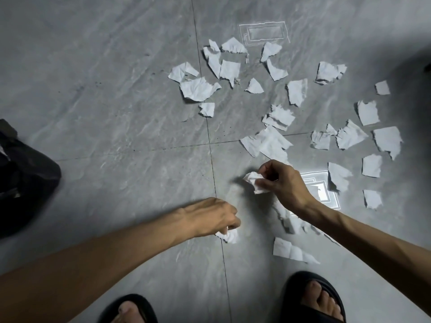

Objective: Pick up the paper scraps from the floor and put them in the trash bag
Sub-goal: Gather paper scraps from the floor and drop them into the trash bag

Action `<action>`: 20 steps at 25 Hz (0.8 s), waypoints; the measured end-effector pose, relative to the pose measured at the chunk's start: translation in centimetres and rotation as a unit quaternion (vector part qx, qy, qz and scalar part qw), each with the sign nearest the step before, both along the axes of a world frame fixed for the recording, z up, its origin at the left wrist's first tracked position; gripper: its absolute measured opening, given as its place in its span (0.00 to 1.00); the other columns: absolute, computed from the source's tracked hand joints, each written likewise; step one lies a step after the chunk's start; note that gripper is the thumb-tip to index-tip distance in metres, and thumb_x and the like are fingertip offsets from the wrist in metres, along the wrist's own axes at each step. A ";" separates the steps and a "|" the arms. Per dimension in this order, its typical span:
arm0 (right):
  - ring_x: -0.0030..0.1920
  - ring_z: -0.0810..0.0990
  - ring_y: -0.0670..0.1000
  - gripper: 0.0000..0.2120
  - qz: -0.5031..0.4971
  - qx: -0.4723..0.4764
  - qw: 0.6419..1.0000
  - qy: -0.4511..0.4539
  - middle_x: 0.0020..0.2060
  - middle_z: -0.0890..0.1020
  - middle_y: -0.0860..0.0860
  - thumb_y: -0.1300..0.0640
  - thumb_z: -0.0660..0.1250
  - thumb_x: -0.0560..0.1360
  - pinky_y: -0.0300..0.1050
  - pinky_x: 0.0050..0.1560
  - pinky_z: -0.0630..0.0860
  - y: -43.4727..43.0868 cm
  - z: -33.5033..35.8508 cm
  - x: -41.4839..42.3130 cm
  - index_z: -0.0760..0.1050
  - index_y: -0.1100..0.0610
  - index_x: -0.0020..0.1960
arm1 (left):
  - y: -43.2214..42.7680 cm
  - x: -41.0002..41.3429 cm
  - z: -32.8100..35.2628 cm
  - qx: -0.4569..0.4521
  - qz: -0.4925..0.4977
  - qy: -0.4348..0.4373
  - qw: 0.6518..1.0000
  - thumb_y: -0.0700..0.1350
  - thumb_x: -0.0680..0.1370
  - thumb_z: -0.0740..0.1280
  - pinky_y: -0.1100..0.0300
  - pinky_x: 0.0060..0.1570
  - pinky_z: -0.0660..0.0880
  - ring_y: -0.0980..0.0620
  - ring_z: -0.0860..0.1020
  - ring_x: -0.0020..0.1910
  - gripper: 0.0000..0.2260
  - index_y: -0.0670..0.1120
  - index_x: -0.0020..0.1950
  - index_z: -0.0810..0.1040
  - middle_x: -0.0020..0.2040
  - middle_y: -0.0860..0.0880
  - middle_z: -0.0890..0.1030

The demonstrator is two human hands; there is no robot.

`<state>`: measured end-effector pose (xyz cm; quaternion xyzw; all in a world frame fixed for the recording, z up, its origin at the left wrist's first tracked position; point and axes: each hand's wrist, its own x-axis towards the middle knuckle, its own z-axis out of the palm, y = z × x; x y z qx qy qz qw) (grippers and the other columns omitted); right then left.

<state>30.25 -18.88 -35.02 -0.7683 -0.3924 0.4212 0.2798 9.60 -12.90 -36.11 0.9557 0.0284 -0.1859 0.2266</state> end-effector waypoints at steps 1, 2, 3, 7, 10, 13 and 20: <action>0.34 0.74 0.46 0.07 -0.001 -0.001 1.000 0.014 0.33 0.79 0.53 0.57 0.75 0.68 0.34 0.35 0.69 -0.1 0.2 -0.4 0.77 0.57 0.41 | 0.3 -0.3 0.1 -0.007 0.020 -0.005 1.000 0.38 0.72 0.69 0.56 0.33 0.73 0.48 0.77 0.35 0.06 0.45 0.41 0.74 0.37 0.50 0.73; 0.34 0.74 0.46 0.06 -0.002 -0.004 1.000 0.029 0.33 0.79 0.54 0.58 0.74 0.69 0.37 0.36 0.70 0.0 0.4 -0.8 0.77 0.57 0.41 | 0.8 -0.6 0.5 -0.027 0.062 -0.016 0.998 0.41 0.73 0.69 0.55 0.35 0.73 0.48 0.76 0.36 0.05 0.46 0.41 0.74 0.38 0.50 0.73; 0.35 0.74 0.46 0.05 -0.004 -0.010 0.999 0.046 0.34 0.80 0.54 0.59 0.74 0.70 0.38 0.37 0.70 0.3 0.7 -1.2 0.78 0.57 0.41 | 1.5 -1.0 1.1 -0.058 0.123 -0.037 0.990 0.43 0.73 0.68 0.55 0.37 0.73 0.49 0.76 0.38 0.04 0.46 0.41 0.74 0.39 0.51 0.74; 0.31 0.74 0.50 0.02 0.033 -0.009 0.994 0.102 0.34 0.81 0.55 0.63 0.71 0.72 0.42 0.31 0.71 4.1 3.3 -3.4 0.78 0.60 0.42 | 6.4 -3.2 5.7 -0.106 0.415 -0.174 0.887 0.43 0.70 0.75 0.61 0.37 0.70 0.53 0.75 0.34 0.06 0.44 0.39 0.79 0.36 0.49 0.78; 0.27 0.75 0.45 0.04 0.096 0.022 0.989 0.113 0.27 0.80 0.48 0.66 0.69 0.72 0.37 0.28 0.71 9.0 6.6 -6.1 0.79 0.58 0.40 | 9.5 -6.4 10.4 -0.127 0.569 -0.232 0.779 0.41 0.68 0.76 0.63 0.32 0.73 0.56 0.76 0.27 0.07 0.47 0.37 0.78 0.29 0.52 0.79; 0.29 0.76 0.46 0.05 0.155 0.053 0.976 0.141 0.30 0.80 0.52 0.68 0.67 0.74 0.36 0.30 0.74 14.0 10.0 -10.0 0.78 0.61 0.42 | 11.6 -11.0 15.2 -0.131 0.639 -0.312 0.691 0.41 0.69 0.75 0.66 0.30 0.73 0.58 0.75 0.24 0.08 0.48 0.36 0.77 0.25 0.53 0.78; 0.34 0.78 0.48 0.05 0.310 0.127 0.934 0.123 0.34 0.81 0.53 0.68 0.67 0.72 0.37 0.34 0.78 22.0 18.0 -22.1 0.80 0.62 0.44 | 13.5 -25.7 20.8 0.037 0.739 -0.399 0.542 0.44 0.70 0.75 0.62 0.34 0.73 0.53 0.77 0.27 0.06 0.47 0.38 0.78 0.29 0.48 0.79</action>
